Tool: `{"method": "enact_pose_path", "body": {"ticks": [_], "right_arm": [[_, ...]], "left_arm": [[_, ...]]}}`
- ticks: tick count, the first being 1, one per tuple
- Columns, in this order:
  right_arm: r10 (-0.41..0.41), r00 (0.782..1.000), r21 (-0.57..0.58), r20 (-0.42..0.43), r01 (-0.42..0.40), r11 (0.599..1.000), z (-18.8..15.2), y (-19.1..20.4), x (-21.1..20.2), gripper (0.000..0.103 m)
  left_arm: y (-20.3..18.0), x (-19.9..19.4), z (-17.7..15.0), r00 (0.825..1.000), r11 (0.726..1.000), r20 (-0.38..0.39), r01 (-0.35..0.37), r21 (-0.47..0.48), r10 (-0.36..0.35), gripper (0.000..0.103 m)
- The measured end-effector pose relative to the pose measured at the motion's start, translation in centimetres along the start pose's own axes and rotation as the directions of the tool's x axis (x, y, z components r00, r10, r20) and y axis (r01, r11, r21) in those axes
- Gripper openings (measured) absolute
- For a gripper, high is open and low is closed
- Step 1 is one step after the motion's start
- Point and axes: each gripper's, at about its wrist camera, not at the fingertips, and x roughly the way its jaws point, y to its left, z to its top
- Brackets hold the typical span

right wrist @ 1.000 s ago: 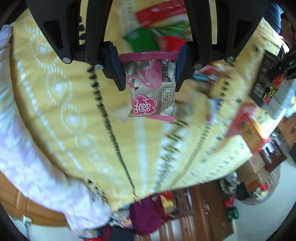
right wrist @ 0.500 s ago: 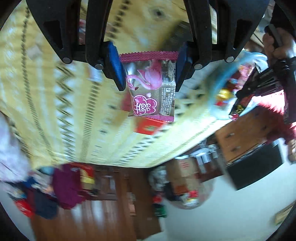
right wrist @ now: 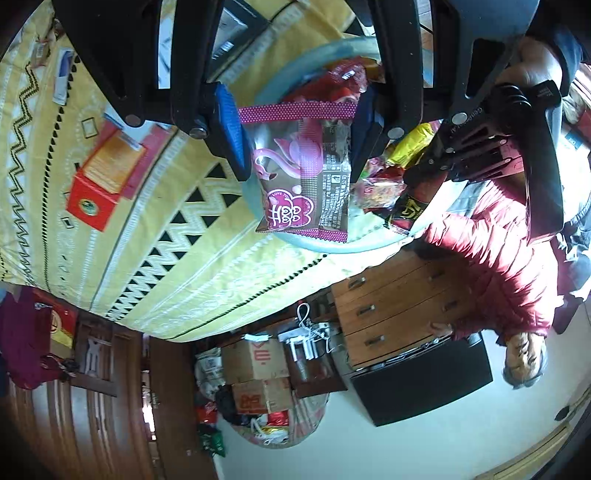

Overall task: Organize snacks
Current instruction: 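Carry both packets to the glass bowl and open both tools to drop them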

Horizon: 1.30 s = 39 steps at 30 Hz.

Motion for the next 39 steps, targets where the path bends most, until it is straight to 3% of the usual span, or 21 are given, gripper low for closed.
{"method": "enact_pose_path", "body": {"ticks": [9, 39], "right_arm": [[0.025, 0.998, -0.031, -0.057, -0.027, 0.999, 0.2, 3.1, 3.8, 0.054], [0.039, 0.995, -0.035, -0.089, -0.042, 0.998, 0.7, 3.9, 5.5, 0.055]], "left_arm": [[3.1, 0.1, 0.1, 1.000, 0.999, -0.010, 0.007, -0.037, -0.007, 0.011], [4.5, 0.9, 0.1, 0.999, 0.999, -0.034, 0.014, -0.047, -0.015, 0.011]]}}
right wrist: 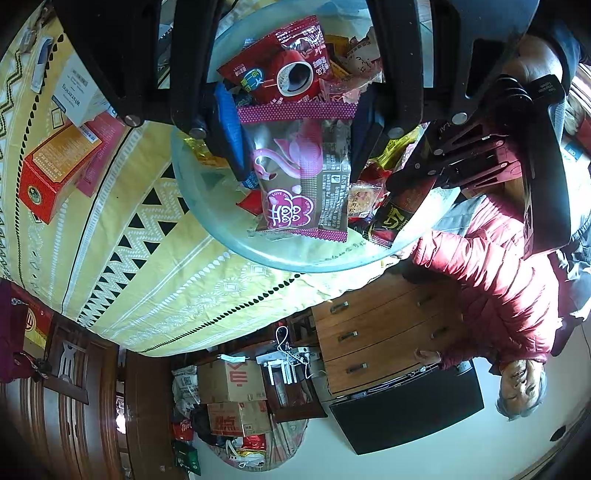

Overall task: Organize snacks
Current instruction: 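Carry both packets to the glass bowl and open both tools to drop them, then move both tools back over the snack pile on the bed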

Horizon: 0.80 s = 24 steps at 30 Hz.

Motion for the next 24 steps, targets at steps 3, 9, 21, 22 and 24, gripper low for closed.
{"method": "enact_pose_path", "body": {"ticks": [3, 9, 21, 22, 24], "right_arm": [[0.004, 1.000, 0.005, -0.004, -0.004, 1.000, -0.1, -0.1, 0.2, 0.055], [0.013, 1.000, 0.014, -0.012, -0.013, 1.000, -0.1, -0.2, 0.8, 0.055], [0.035, 0.999, 0.023, -0.017, -0.034, 0.999, -0.7, 0.1, 0.9, 0.065], [0.034, 0.999, 0.021, -0.014, -0.034, 0.999, -0.9, 0.2, 0.7, 0.066], [0.037, 0.999, 0.022, -0.002, -0.037, 0.999, -1.3, 0.2, 0.0, 0.068]], "left_arm": [[0.1, 0.1, -0.1, 1.000, 1.000, -0.005, -0.001, -0.002, 0.001, 0.011], [0.0, 0.2, -0.3, 1.000, 1.000, -0.012, 0.001, -0.001, -0.001, 0.011], [0.2, 0.3, -0.8, 1.000, 1.000, -0.021, -0.010, -0.019, 0.010, 0.067], [0.2, 0.2, -0.8, 1.000, 1.000, -0.018, -0.013, -0.021, 0.013, 0.072], [0.2, 0.0, -0.8, 1.000, 1.000, -0.018, -0.014, -0.024, 0.013, 0.073]]}}
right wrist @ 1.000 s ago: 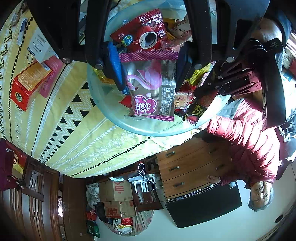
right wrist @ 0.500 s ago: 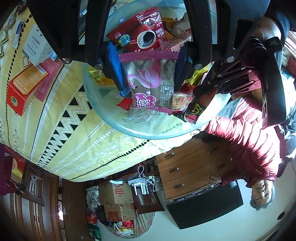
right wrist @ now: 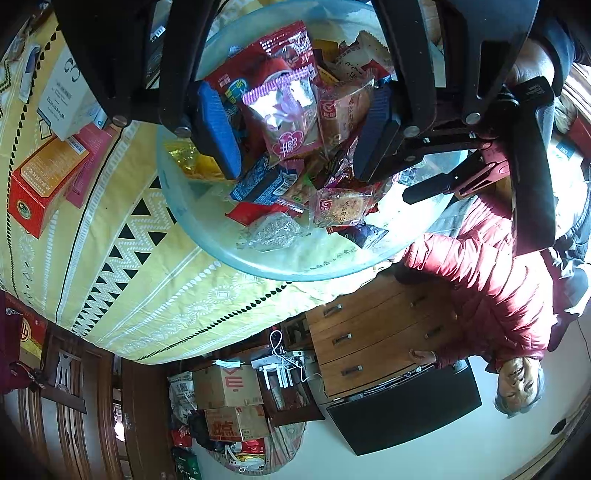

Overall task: Organize snacks
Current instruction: 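Move both tools back over the snack pile on the bed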

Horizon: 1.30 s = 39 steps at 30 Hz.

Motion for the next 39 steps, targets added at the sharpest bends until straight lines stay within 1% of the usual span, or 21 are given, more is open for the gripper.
{"method": "enact_pose_path", "body": {"ticks": [4, 6, 8, 10, 11, 13, 15, 17, 19, 20, 22, 24, 27, 28, 29, 31, 32, 35, 37, 38, 39], "right_arm": [[-0.017, 0.998, 0.006, 0.052, 0.017, 1.000, -3.0, -0.3, -3.1, 0.070], [-0.043, 0.997, 0.018, 0.064, 0.042, 0.999, -6.0, -0.9, -5.2, 0.070], [-0.099, 0.993, 0.041, 0.064, 0.097, 0.995, -10.3, -2.1, -7.4, 0.084], [-0.156, 0.987, 0.086, 0.035, 0.152, 0.985, -14.9, -3.9, -9.1, 0.087], [-0.183, 0.983, 0.124, -0.002, 0.182, 0.975, -17.6, -5.2, -9.9, 0.087], [-0.235, 0.967, 0.217, -0.095, 0.251, 0.943, -23.3, -8.6, -11.6, 0.087], [-0.282, 0.944, 0.314, -0.173, 0.325, 0.892, -28.1, -11.9, -13.5, 0.087], [-0.330, 0.919, 0.396, -0.217, 0.392, 0.831, -31.9, -15.1, -16.2, 0.087], [-0.376, 0.899, 0.456, -0.226, 0.438, 0.775, -34.1, -17.6, -19.0, 0.087], [-0.404, 0.887, 0.476, -0.223, 0.461, 0.749, -34.8, -19.0, -20.5, 0.087], [-0.441, 0.870, 0.487, -0.219, 0.489, 0.723, -35.1, -21.4, -22.3, 0.087], [-0.466, 0.857, 0.454, -0.220, 0.513, 0.729, -34.5, -23.3, -23.0, 0.087], [-0.499, 0.840, 0.372, -0.212, 0.542, 0.754, -32.7, -27.3, -22.8, 0.086], [-0.493, 0.847, 0.383, -0.200, 0.531, 0.756, -32.2, -28.7, -22.9, 0.086], [-0.476, 0.861, 0.422, -0.177, 0.503, 0.754, -31.5, -30.7, -23.0, 0.086], [-0.457, 0.876, 0.506, -0.152, 0.466, 0.726, -30.8, -35.0, -22.8, 0.086], [-0.438, 0.885, 0.556, -0.159, 0.447, 0.701, -30.7, -37.7, -22.1, 0.086], [-0.378, 0.907, 0.659, -0.184, 0.399, 0.637, -30.9, -42.3, -19.2, 0.086], [-0.335, 0.913, 0.678, -0.235, 0.400, 0.616, -31.4, -43.0, -16.5, 0.086], [-0.331, 0.910, 0.665, -0.249, 0.409, 0.625, -31.3, -42.4, -15.9, 0.087], [-0.307, 0.920, 0.651, -0.243, 0.389, 0.652, -31.1, -41.1, -15.4, 0.087]], "left_arm": [[-0.4, -1.3, -0.1, 1.000, 1.000, 0.025, 0.016, -0.003, -0.016, 0.073], [-1.3, -2.4, -0.1, 0.998, 0.999, 0.055, 0.039, 0.004, -0.039, 0.073], [-2.8, -3.2, -0.2, 0.994, 0.997, 0.079, 0.067, 0.030, -0.069, 0.073], [-5.6, -4.1, -0.3, 0.988, 0.990, 0.089, 0.119, 0.078, -0.126, 0.073], [-7.2, -4.4, -0.5, 0.984, 0.983, 0.090, 0.146, 0.109, -0.156, 0.073], [-10.2, -4.9, -1.1, 0.973, 0.966, 0.082, 0.202, 0.163, -0.217, 0.073], [-14.1, -5.4, -2.0, 0.953, 0.933, 0.053, 0.279, 0.227, -0.297, 0.073], [-17.7, -5.8, -3.1, 0.931, 0.892, 0.012, 0.346, 0.292, -0.365, 0.073], [-20.8, -6.1, -4.5, 0.909, 0.849, -0.037, 0.401, 0.344, -0.415, 0.073], [-22.3, -6.0, -5.3, 0.895, 0.824, -0.070, 0.434, 0.364, -0.440, 0.074], [-24.8, -5.5, -6.8, 0.876, 0.789, -0.132, 0.476, 0.389, -0.463, 0.073], [-27.0, -4.9, -8.3, 0.865, 0.760, -0.192, 0.500, 0.415, -0.465, 0.073], [-28.6, -4.2, -9.9, 0.854, 0.741, -0.254, 0.521, 0.424, -0.455, 0.073], [-29.2, -3.8, -10.4, 0.853, 0.739, -0.272, 0.522, 0.426, -0.445, 0.073], [-29.5, -3.5, -10.6, 0.853, 0.739, -0.287, 0.521, 0.427, -0.436, 0.073], [-30.3, -3.0, -11.3, 0.853, 0.739, -0.315, 0.520, 0.429, -0.417, 0.073], [-30.6, -2.8, -11.7, 0.854, 0.740, -0.324, 0.516, 0.432, -0.406, 0.073], [-31.4, -1.9, -12.5, 0.853, 0.742, -0.355, 0.512, 0.433, -0.382, 0.074], [-31.7, -1.0, -13.1, 0.849, 0.749, -0.382, 0.512, 0.419, -0.367, 0.074], [-31.8, -0.8, -13.3, 0.845, 0.753, -0.393, 0.515, 0.410, -0.364, 0.074], [-31.9, -0.5, -13.5, 0.837, 0.754, -0.407, 0.522, 0.398, -0.365, 0.074]]}}
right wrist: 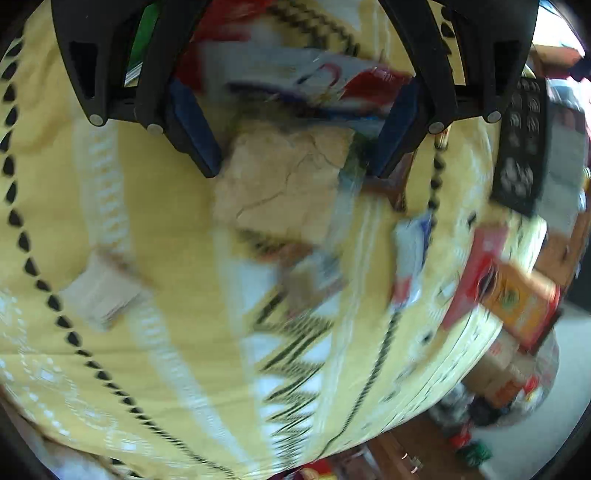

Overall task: Organize snacks
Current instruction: 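Move both tools back over the snack pile on the bed, then grasp the white and red wafer packet with the right tool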

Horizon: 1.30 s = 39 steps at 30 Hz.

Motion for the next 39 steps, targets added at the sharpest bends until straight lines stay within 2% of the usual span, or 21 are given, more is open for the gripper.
{"method": "enact_pose_path", "body": {"ticks": [1, 3, 5, 7, 9, 11, 13, 16, 17, 20, 22, 24, 25, 27, 28, 29, 33, 37, 39], "right_arm": [[0.084, 0.996, -0.021, -0.035, -0.085, 0.996, -1.0, 1.3, -0.2, 0.088], [0.214, 0.974, -0.063, -0.080, -0.219, 0.974, -2.5, 3.2, -1.3, 0.087], [0.233, 0.970, -0.097, -0.064, -0.238, 0.966, -3.4, 3.8, -3.5, 0.086], [0.199, 0.980, -0.149, -0.020, -0.200, 0.968, -3.6, 3.4, -6.1, 0.086], [0.091, 0.996, -0.250, -0.005, -0.089, 0.964, -3.8, 3.6, -7.6, 0.086], [0.001, 1.000, -0.373, -0.020, -0.009, 0.928, -4.9, 4.6, -8.3, 0.086], [-0.029, 0.998, -0.496, -0.049, 0.001, 0.868, -6.2, 5.8, -8.5, 0.086], [-0.049, 0.994, -0.701, -0.096, -0.032, 0.712, -9.5, 9.2, -7.9, 0.085], [-0.054, 0.993, -0.731, -0.108, -0.042, 0.681, -10.1, 9.7, -7.5, 0.081], [-0.076, 0.985, -0.777, -0.158, -0.077, 0.624, -11.7, 11.0, -4.5, 0.076], [-0.101, 0.979, -0.785, -0.175, -0.077, 0.615, -11.9, 11.2, -2.4, 0.075], [-0.092, 0.979, -0.763, -0.183, -0.082, 0.641, -11.8, 10.8, -1.3, 0.074], [-0.072, 0.981, -0.737, -0.179, -0.085, 0.671, -11.6, 10.4, -1.3, 0.069], [-0.023, 0.987, -0.679, -0.158, -0.092, 0.729, -11.2, 9.9, -2.1, 0.053], [0.023, 0.989, -0.634, -0.144, -0.110, 0.766, -11.0, 9.4, -3.0, 0.040], [0.054, 0.991, -0.599, -0.122, -0.117, 0.792, -10.9, 8.9, -3.9, 0.036], [0.136, 0.990, -0.448, -0.030, -0.135, 0.884, -11.2, 6.1, -7.5, 0.032], [0.163, 0.983, -0.263, 0.089, -0.134, 0.955, -11.4, 1.8, -11.4, 0.032], [0.135, 0.981, -0.180, 0.140, -0.109, 0.978, -11.5, 0.4, -12.2, 0.032]], "left_arm": [[0.0, 0.3, -0.1, 1.000, 1.000, -0.009, 0.004, -0.004, -0.004, 0.074], [-0.1, 0.7, -0.4, 1.000, 1.000, -0.019, 0.006, -0.002, -0.006, 0.074], [-0.3, 0.9, -0.5, 1.000, 1.000, -0.020, 0.013, 0.001, -0.013, 0.074], [-0.5, 1.0, -0.7, 1.000, 1.000, -0.019, 0.021, -0.002, -0.021, 0.074], [-0.5, 1.0, -1.0, 1.000, 1.000, -0.016, 0.026, -0.001, -0.026, 0.074], [-0.4, 1.0, -1.3, 1.000, 1.000, -0.018, 0.021, -0.002, -0.021, 0.074], [0.1, 1.1, -1.5, 0.999, 0.999, -0.023, 0.029, -0.019, -0.029, 0.074], [0.5, 1.4, -1.8, 0.999, 0.999, -0.037, 0.034, -0.037, -0.035, 0.074], [0.6, 1.4, -1.9, 0.999, 0.999, -0.040, 0.034, -0.038, -0.036, 0.074], [0.6, 1.3, -2.2, 0.998, 0.999, -0.047, 0.035, -0.037, -0.037, 0.074], [0.6, 1.2, -2.4, 0.998, 0.999, -0.051, 0.031, -0.034, -0.033, 0.074], [0.6, 1.2, -2.5, 0.998, 0.999, -0.057, 0.028, -0.033, -0.030, 0.074], [0.6, 1.3, -2.6, 0.998, 0.999, -0.059, 0.027, -0.033, -0.029, 0.074], [0.5, 1.4, -2.6, 0.998, 0.999, -0.062, 0.028, -0.034, -0.030, 0.074], [0.3, 1.6, -2.5, 0.997, 0.999, -0.065, 0.031, -0.031, -0.033, 0.074], [0.1, 1.8, -2.5, 0.997, 0.999, -0.068, 0.033, -0.025, -0.035, 0.074], [-1.2, 3.0, -2.2, 0.995, 0.999, -0.090, 0.051, 0.001, -0.050, 0.074], [-2.7, 4.9, -1.1, 0.993, 0.994, -0.088, 0.088, 0.066, -0.082, 0.073], [-2.7, 6.9, 0.0, 0.987, 0.989, -0.097, 0.132, 0.062, -0.126, 0.072]]}}
